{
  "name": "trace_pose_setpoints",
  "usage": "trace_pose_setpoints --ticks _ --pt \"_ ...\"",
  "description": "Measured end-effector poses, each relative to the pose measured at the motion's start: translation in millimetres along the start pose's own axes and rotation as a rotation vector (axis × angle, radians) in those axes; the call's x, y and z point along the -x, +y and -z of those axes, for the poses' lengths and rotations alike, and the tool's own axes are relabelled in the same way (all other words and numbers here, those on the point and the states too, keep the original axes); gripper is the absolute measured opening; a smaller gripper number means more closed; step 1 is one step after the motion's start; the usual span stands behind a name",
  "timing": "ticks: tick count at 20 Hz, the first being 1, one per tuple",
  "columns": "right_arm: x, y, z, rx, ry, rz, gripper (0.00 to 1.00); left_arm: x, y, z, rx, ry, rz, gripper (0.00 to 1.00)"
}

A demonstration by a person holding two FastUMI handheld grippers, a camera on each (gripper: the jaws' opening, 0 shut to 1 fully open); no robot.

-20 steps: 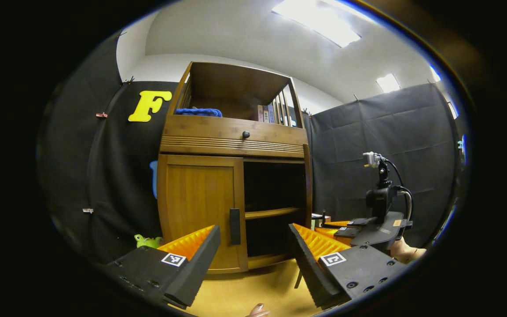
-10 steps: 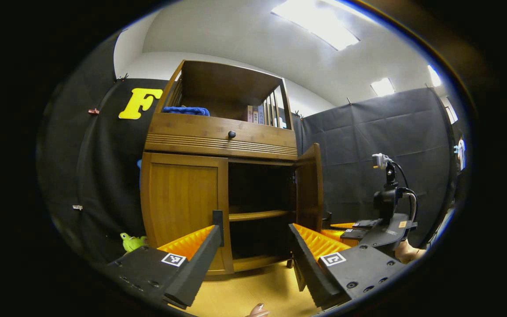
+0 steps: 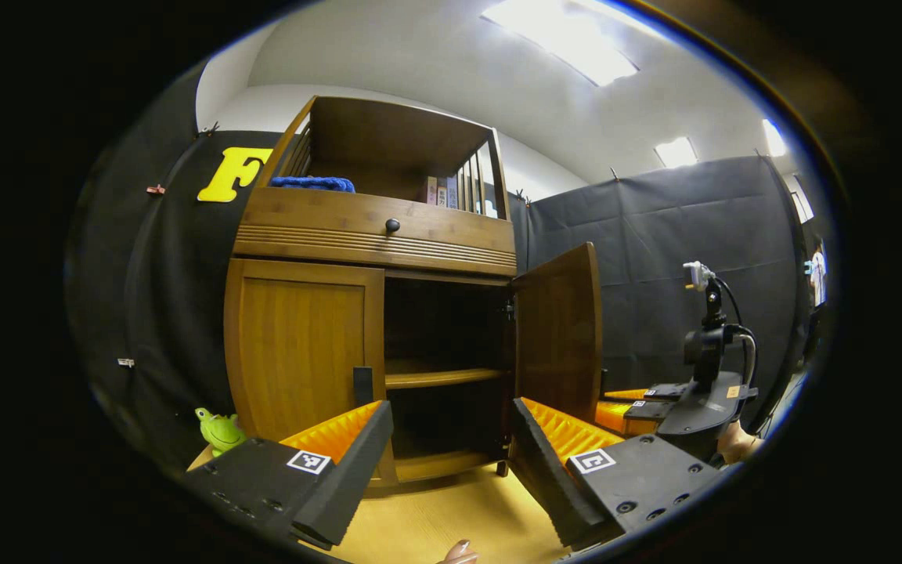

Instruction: Open the right door of the double-door shoe cabinet with the right hand, and open the left door with the left hand.

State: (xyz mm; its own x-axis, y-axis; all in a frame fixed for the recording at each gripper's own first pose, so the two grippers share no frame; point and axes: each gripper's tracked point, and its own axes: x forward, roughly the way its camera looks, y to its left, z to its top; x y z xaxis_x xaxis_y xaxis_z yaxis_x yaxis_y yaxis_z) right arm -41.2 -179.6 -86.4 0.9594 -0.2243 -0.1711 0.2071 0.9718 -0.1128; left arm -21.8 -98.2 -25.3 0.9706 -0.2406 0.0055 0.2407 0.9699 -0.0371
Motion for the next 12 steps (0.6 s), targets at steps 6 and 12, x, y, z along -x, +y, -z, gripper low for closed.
trace_pose_setpoints --ticks 6,12 --pt "5.3 -33.0 2.8 -0.009 0.009 0.056 0.14 -12.3 -5.7 9.2 0.009 0.019 -0.010 0.95" --pt "11.7 -60.8 3.5 -0.017 0.010 0.099 0.09 -23.2 -13.8 13.0 0.017 0.025 -0.006 0.94"
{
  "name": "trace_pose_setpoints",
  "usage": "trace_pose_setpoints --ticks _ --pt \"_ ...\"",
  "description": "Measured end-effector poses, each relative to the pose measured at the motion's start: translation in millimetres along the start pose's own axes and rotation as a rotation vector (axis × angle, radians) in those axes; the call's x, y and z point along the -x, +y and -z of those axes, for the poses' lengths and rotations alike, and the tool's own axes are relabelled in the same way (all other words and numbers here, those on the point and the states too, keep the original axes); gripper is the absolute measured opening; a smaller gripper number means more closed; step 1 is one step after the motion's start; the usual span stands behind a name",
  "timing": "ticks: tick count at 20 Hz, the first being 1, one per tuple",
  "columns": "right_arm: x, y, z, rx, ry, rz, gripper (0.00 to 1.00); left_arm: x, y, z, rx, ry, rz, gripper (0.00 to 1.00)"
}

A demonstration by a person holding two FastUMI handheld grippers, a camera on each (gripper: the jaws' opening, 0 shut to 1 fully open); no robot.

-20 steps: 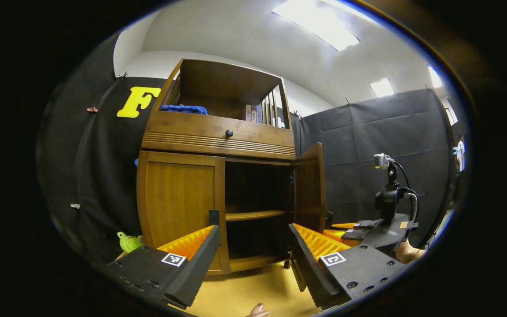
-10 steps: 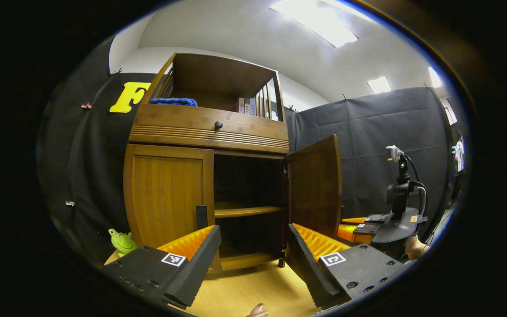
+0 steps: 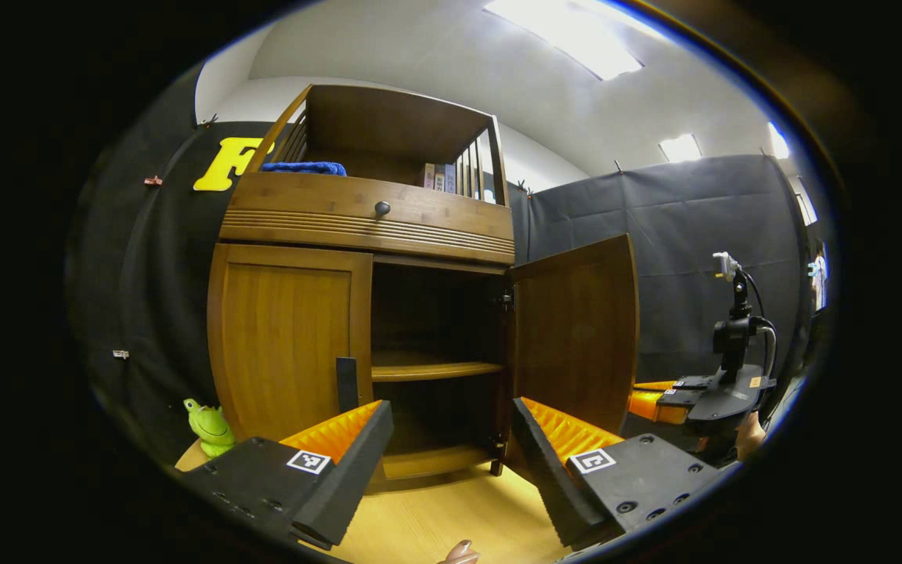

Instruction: Open the right door of the double-door shoe cabinet with the right hand, and open the left door with the left hand.

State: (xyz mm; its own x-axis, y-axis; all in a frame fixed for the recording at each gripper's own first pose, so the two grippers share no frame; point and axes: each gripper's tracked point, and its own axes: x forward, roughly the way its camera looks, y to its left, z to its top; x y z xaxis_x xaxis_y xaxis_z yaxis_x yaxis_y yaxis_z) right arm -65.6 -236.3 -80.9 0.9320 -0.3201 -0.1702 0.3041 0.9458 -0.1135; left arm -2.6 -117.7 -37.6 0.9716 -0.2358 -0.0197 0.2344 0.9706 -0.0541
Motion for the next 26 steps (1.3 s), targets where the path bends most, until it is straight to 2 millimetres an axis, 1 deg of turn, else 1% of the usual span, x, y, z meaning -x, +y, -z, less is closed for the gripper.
trace_pose_setpoints --ticks 1,2,3,5,8,10,11,13,14,16,18,19,20,21,23,25,26 --pt "0.9 -4.8 0.0 0.003 -0.001 0.009 0.02 -1.0 -1.4 0.0 0.000 -0.001 0.000 0.94" --pt "2.0 -9.8 0.2 0.006 -0.003 0.019 0.02 -2.2 -1.7 0.3 0.001 0.000 0.001 0.94" --pt "3.7 -14.4 -0.4 0.010 -0.006 0.030 0.08 -3.5 -2.8 0.6 0.002 0.002 0.001 0.95" --pt "7.6 -24.4 -0.8 0.014 -0.009 0.053 0.06 -7.4 -8.1 1.2 0.005 0.005 0.007 0.94" --pt "12.3 -37.2 -1.1 0.004 -0.016 0.078 0.06 -7.6 -13.2 0.1 0.005 0.002 0.017 0.94" --pt "18.8 -32.7 -0.3 -0.028 -0.007 0.048 0.06 -9.6 -14.0 0.6 0.005 0.001 0.016 0.94" --pt "23.1 -32.4 -0.6 -0.036 -0.004 0.049 0.03 -10.5 -14.3 0.3 0.005 0.000 0.013 0.95" --pt "33.0 -31.4 -5.6 -0.032 -0.023 0.047 0.10 -11.5 -10.2 0.1 -0.004 -0.002 -0.001 0.95" --pt "39.2 -26.8 -10.6 -0.030 -0.041 0.038 0.11 -12.9 -6.5 0.2 -0.015 -0.011 -0.010 0.94" --pt "51.3 -11.3 -22.0 -0.036 -0.075 0.002 0.11 -17.7 3.6 1.7 -0.035 -0.029 -0.032 0.95" --pt "60.8 6.3 -30.1 -0.043 -0.106 -0.049 0.35 -23.8 11.9 5.6 -0.053 -0.033 -0.056 0.94" --pt "64.1 18.4 -35.0 -0.046 -0.123 -0.080 0.47 -27.4 17.1 3.6 -0.057 -0.046 -0.066 0.94" --pt "66.3 27.9 -38.2 -0.047 -0.134 -0.103 0.59 -32.8 20.1 2.9 -0.059 -0.057 -0.069 0.95" --pt "67.2 35.3 -40.4 -0.040 -0.142 -0.121 0.71 -38.6 22.1 2.3 -0.060 -0.067 -0.067 0.94" --pt "68.5 50.8 -42.2 -0.026 -0.154 -0.161 0.95 -52.0 30.1 3.6 -0.064 -0.080 -0.076 0.95" --pt "67.5 62.0 -43.2 -0.027 -0.159 -0.198 0.95 -70.1 44.3 7.4 -0.078 -0.087 -0.107 0.95" --pt "66.6 64.4 -43.2 -0.031 -0.159 -0.214 0.95 -78.8 51.5 11.3 -0.087 -0.087 -0.126 0.95"
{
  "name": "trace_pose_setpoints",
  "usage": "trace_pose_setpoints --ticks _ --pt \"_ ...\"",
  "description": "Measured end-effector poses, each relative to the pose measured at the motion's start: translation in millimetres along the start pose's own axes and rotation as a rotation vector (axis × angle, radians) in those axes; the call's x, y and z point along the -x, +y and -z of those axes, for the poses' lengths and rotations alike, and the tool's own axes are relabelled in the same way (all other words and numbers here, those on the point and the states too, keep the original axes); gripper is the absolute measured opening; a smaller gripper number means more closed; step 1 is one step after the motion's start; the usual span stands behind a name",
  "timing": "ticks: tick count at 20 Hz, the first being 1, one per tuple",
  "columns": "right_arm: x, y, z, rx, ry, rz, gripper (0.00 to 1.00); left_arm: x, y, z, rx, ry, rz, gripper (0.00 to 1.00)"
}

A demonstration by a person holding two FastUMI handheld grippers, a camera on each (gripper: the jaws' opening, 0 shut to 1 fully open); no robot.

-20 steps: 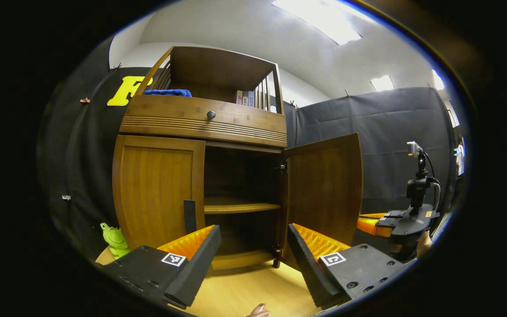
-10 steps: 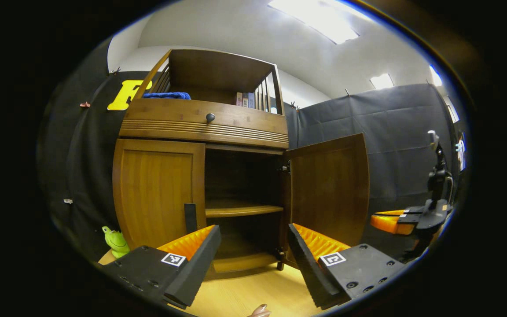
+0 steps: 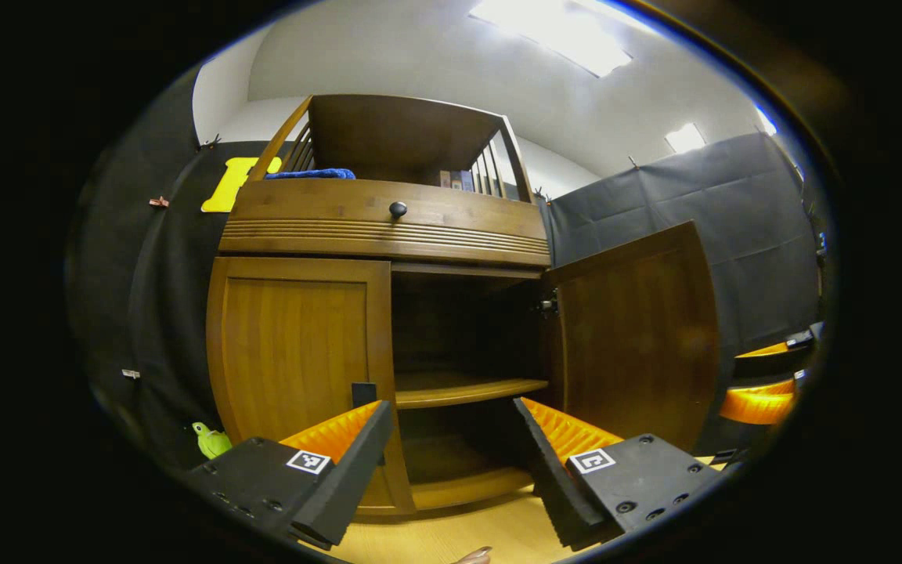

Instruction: Open the right door of the double-door shoe cabinet with the right hand, and open the left door with the left hand.

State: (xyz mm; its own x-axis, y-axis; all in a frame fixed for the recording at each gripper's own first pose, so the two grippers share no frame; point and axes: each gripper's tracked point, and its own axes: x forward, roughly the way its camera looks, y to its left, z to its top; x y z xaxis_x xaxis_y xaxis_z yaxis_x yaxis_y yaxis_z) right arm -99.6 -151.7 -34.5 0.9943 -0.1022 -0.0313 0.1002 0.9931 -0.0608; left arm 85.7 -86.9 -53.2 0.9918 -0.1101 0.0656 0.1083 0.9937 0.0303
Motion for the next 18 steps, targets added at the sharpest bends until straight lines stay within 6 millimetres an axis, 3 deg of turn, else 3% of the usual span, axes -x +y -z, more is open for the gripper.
trace_pose_setpoints --ticks 5,12,15,18 --pt "-14.3 7.8 -1.4 -0.033 -0.017 -0.047 0.96 -40.1 27.9 33.5 -0.010 0.022 -0.077 0.94" --pt "-32.6 4.8 0.3 -0.032 -0.060 -0.049 0.96 -85.7 80.3 60.9 0.014 0.038 -0.189 0.94" --pt "-37.0 1.9 0.9 -0.040 -0.063 -0.049 0.96 -101.6 91.5 81.3 0.033 0.078 -0.202 0.95" --pt "-39.6 -2.6 1.3 -0.045 -0.075 -0.038 0.95 -108.3 95.9 87.5 0.022 0.072 -0.219 0.94"
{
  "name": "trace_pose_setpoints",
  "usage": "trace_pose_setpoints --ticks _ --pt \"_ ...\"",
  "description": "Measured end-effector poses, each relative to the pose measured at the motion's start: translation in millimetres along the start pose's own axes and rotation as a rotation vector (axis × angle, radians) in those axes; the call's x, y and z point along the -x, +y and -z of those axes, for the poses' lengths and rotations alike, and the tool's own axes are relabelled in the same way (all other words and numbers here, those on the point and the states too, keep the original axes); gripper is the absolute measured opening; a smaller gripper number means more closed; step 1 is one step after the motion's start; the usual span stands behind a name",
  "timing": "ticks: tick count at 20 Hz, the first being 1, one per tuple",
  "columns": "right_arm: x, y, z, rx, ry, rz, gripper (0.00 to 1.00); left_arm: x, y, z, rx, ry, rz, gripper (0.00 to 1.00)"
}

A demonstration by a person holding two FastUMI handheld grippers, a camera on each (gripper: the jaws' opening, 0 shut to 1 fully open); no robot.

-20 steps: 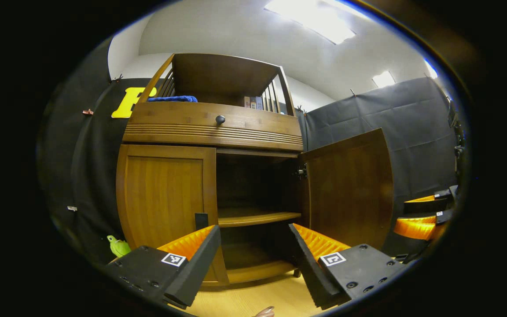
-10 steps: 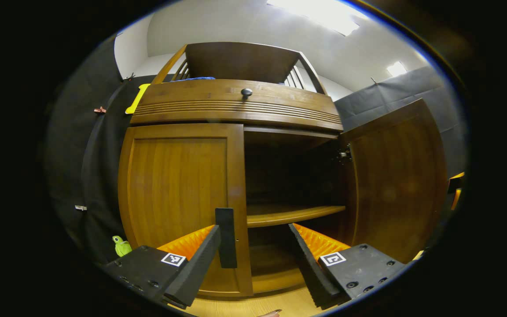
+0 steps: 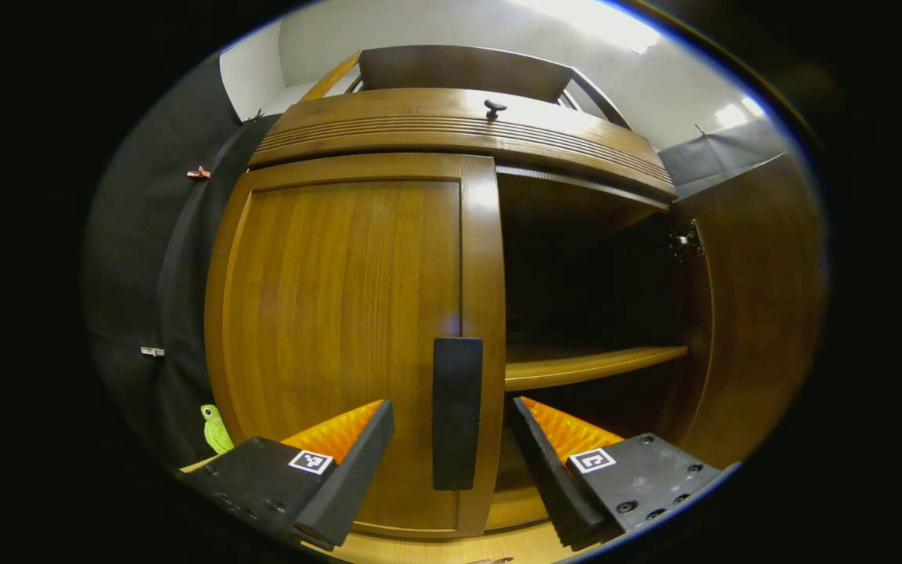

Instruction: Open the right door of the double-door shoe cabinet with the right hand, and open the left door with the left hand.

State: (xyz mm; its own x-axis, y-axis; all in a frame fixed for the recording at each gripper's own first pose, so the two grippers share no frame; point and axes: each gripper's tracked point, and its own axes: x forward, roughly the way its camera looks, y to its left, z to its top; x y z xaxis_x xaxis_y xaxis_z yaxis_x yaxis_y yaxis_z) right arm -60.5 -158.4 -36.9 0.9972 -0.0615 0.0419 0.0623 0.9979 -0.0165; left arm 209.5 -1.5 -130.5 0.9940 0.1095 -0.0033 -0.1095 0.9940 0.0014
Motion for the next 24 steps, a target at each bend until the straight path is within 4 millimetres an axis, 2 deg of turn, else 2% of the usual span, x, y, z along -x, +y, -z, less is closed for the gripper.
trace_pose_setpoints --ticks 5,9,11,14,20,24 --pt "-1.2 -0.7 4.7 0.010 0.002 0.005 0.96 -12.2 1.5 5.8 0.004 -0.004 -0.009 0.82" --pt "-2.9 -4.5 8.3 0.014 0.004 0.009 0.96 -19.0 6.0 15.0 0.006 0.022 -0.021 0.66" --pt "-3.1 -6.8 11.7 0.002 0.009 0.015 0.95 -21.4 2.0 16.4 -0.006 0.021 -0.008 0.59" --pt "-6.2 -10.8 13.6 -0.017 0.018 0.028 0.96 -22.1 -1.6 16.3 -0.044 0.005 -0.011 0.37" --pt "-6.1 -3.0 19.9 -0.041 0.048 0.030 0.96 -18.4 -2.4 17.5 0.004 0.034 0.030 0.30" --pt "-3.5 9.2 15.0 -0.019 0.051 0.025 0.96 3.2 -2.0 15.0 0.021 0.043 0.076 0.29"
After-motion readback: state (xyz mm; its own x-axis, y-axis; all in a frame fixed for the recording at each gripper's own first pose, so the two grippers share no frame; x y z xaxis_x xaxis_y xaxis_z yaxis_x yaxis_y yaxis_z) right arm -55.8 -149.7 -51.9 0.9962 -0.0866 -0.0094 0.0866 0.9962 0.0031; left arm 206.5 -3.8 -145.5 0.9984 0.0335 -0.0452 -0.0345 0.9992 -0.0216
